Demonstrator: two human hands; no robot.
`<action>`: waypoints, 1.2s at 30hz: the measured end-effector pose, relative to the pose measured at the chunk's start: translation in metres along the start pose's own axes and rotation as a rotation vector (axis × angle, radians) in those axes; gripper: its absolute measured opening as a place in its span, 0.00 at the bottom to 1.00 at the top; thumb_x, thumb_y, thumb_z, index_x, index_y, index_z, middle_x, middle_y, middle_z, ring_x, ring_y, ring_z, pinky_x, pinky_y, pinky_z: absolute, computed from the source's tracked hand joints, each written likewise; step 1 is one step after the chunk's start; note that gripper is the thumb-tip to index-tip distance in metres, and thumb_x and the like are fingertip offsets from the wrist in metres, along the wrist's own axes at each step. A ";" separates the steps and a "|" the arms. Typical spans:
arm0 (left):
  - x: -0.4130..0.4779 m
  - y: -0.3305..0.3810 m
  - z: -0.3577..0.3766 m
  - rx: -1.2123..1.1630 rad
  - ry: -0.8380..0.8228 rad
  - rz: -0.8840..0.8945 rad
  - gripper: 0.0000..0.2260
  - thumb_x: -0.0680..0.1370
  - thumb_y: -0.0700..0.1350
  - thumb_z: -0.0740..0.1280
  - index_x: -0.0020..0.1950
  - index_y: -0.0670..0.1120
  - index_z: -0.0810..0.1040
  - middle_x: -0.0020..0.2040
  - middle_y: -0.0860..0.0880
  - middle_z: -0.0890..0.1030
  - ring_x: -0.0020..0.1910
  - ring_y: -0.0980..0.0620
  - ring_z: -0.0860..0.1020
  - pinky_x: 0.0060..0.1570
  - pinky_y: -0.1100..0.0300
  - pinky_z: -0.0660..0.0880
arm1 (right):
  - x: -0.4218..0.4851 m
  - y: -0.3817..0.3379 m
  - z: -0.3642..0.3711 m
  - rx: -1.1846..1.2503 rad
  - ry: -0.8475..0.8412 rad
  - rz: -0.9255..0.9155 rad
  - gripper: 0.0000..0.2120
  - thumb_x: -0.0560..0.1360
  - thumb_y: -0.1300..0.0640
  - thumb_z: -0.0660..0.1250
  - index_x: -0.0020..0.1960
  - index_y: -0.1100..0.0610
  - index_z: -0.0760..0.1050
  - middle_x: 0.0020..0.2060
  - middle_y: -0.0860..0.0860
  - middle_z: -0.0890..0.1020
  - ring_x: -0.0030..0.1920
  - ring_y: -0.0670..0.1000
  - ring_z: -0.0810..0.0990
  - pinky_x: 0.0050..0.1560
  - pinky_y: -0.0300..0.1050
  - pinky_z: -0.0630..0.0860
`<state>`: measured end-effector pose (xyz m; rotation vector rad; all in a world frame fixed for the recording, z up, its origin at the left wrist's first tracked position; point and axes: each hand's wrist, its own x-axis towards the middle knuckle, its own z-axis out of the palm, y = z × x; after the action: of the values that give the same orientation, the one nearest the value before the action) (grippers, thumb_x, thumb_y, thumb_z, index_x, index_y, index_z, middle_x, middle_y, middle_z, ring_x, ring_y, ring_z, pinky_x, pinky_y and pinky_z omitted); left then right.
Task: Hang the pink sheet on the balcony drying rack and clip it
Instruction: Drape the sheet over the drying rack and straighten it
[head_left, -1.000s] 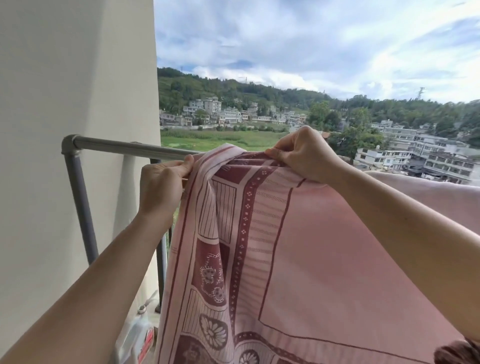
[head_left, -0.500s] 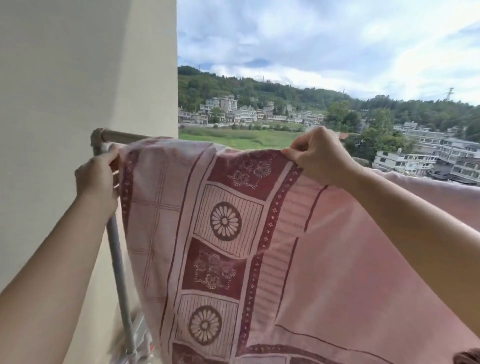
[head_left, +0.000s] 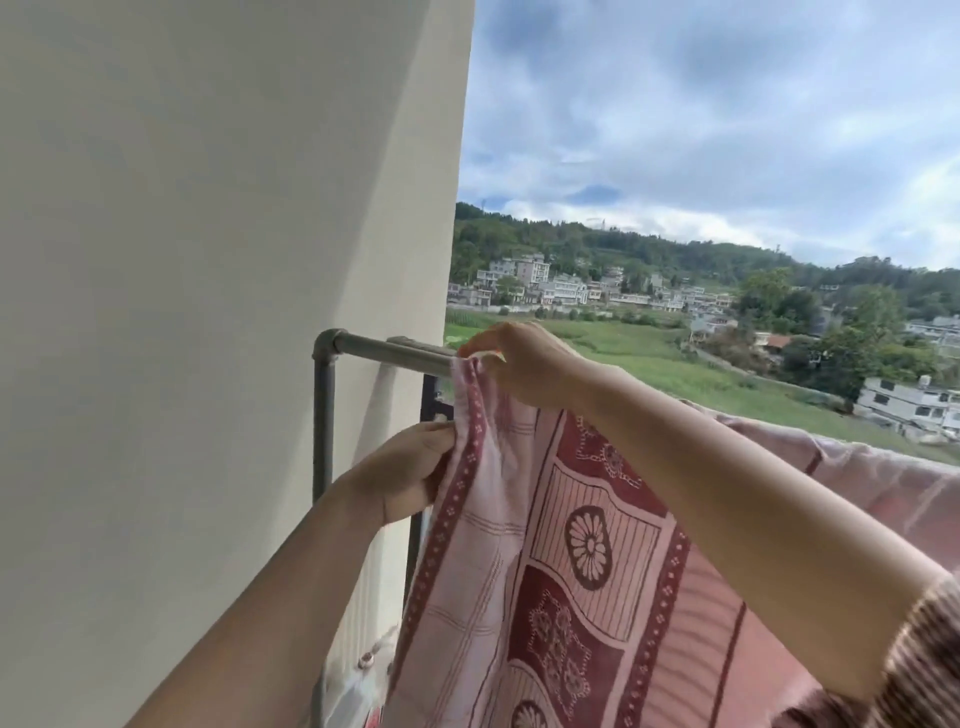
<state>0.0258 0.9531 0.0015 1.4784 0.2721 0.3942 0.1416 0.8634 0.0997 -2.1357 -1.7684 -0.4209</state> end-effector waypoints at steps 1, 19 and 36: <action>0.000 0.000 0.004 -0.012 0.034 0.003 0.12 0.81 0.40 0.58 0.50 0.35 0.79 0.38 0.44 0.81 0.34 0.50 0.79 0.37 0.60 0.78 | 0.005 0.000 0.001 -0.037 -0.058 -0.021 0.21 0.77 0.66 0.59 0.64 0.48 0.76 0.64 0.50 0.76 0.59 0.51 0.77 0.56 0.50 0.78; 0.019 0.062 -0.082 0.119 0.931 0.287 0.08 0.72 0.41 0.70 0.36 0.38 0.78 0.36 0.43 0.81 0.35 0.45 0.81 0.39 0.51 0.81 | -0.009 0.030 0.008 -0.070 0.089 -0.031 0.15 0.78 0.48 0.63 0.53 0.58 0.81 0.45 0.54 0.85 0.40 0.51 0.82 0.44 0.46 0.81; 0.021 0.012 -0.104 0.266 0.396 0.091 0.35 0.70 0.63 0.69 0.72 0.47 0.67 0.69 0.49 0.72 0.70 0.48 0.67 0.68 0.51 0.61 | 0.086 -0.032 0.035 0.223 -0.031 0.103 0.21 0.76 0.69 0.53 0.59 0.55 0.80 0.54 0.51 0.82 0.42 0.41 0.80 0.41 0.34 0.78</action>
<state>0.0013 1.0570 0.0068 1.6700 0.5923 0.7488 0.1263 0.9603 0.1073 -2.0728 -1.6283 -0.1570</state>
